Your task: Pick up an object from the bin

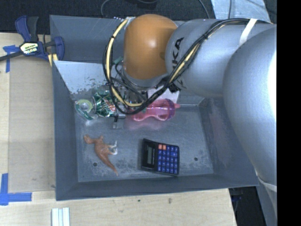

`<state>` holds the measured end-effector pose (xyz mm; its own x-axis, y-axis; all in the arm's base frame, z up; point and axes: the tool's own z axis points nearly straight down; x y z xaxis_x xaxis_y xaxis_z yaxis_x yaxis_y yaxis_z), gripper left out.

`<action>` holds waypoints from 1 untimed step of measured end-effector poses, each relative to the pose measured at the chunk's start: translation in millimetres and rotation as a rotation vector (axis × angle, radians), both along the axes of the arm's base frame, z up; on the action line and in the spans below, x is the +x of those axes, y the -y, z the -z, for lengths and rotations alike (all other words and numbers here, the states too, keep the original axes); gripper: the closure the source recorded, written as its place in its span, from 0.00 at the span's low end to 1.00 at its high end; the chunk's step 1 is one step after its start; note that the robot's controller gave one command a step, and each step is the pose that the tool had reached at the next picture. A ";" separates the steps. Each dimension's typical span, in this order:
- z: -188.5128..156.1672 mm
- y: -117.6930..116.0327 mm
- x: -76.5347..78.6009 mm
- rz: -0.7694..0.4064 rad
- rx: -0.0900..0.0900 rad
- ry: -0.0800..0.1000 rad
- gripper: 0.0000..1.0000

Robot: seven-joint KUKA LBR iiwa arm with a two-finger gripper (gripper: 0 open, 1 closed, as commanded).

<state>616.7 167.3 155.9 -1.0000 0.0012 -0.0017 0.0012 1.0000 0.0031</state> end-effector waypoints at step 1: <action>21.4 35.6 -4.2 0.013 -0.005 -0.007 0.00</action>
Offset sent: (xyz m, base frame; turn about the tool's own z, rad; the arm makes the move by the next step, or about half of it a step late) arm -0.0091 -0.0139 -0.0422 0.1541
